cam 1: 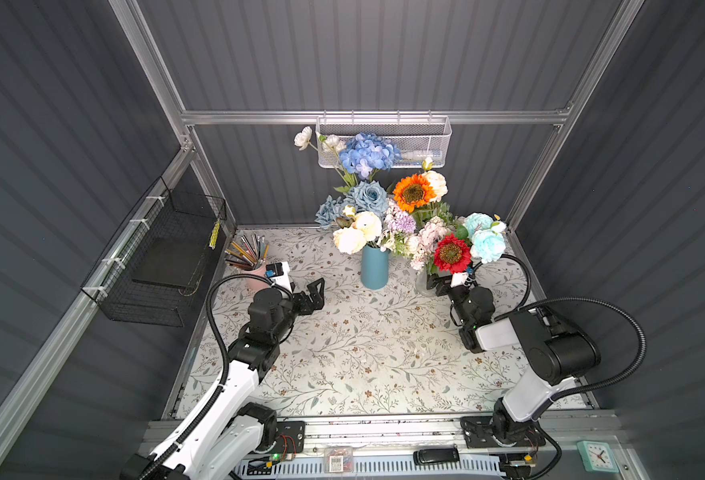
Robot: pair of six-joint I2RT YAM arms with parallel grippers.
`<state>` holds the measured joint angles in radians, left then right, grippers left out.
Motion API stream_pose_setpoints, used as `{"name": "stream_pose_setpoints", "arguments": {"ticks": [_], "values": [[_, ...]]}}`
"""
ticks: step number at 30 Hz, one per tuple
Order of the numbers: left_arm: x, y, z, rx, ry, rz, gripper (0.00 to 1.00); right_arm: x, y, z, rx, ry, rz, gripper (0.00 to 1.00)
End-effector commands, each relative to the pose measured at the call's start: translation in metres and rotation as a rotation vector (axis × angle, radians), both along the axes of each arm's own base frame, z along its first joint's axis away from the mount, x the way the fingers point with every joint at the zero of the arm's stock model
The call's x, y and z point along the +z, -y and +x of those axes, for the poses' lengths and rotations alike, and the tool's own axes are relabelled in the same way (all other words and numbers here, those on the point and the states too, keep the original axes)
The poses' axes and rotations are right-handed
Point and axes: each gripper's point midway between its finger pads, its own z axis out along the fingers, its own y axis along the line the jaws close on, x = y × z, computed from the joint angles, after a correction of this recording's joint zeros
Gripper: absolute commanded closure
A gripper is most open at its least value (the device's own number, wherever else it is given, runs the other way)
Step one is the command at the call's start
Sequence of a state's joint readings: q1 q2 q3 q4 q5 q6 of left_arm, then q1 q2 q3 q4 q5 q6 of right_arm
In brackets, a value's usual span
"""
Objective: Arrange the flowers into the vase
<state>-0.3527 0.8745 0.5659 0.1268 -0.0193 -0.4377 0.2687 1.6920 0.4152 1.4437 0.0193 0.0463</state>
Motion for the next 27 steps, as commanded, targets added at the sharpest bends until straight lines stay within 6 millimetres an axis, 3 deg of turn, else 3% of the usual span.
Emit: {"name": "stream_pose_setpoints", "arguments": {"ticks": [1,7,11,15,19,23,27], "values": [[0.011,-0.001,0.002,0.01,0.022,0.004,0.0,0.001,0.012,-0.012,-0.036,-0.012,0.08,0.01],[0.005,-0.001,0.007,0.022,0.007,0.003,0.0,-0.001,0.019,-0.039,-0.034,-0.04,0.176,0.01],[-0.009,-0.012,0.012,0.081,-0.038,0.059,0.0,-0.012,0.031,-0.05,-0.088,-0.133,0.231,0.01],[-0.031,-0.031,0.019,0.179,-0.109,0.154,0.0,-0.025,0.048,-0.057,-0.202,-0.309,0.204,0.01],[-0.048,-0.044,0.028,0.251,-0.153,0.243,0.0,-0.017,0.07,-0.066,-0.303,-0.352,0.194,0.01],[-0.055,-0.064,0.038,0.354,-0.17,0.372,0.0,-0.023,0.079,-0.065,-0.343,-0.433,0.211,0.01],[-0.053,-0.088,0.046,0.465,-0.154,0.539,0.0,-0.007,0.088,-0.063,-0.399,-0.456,0.136,0.01]]}}
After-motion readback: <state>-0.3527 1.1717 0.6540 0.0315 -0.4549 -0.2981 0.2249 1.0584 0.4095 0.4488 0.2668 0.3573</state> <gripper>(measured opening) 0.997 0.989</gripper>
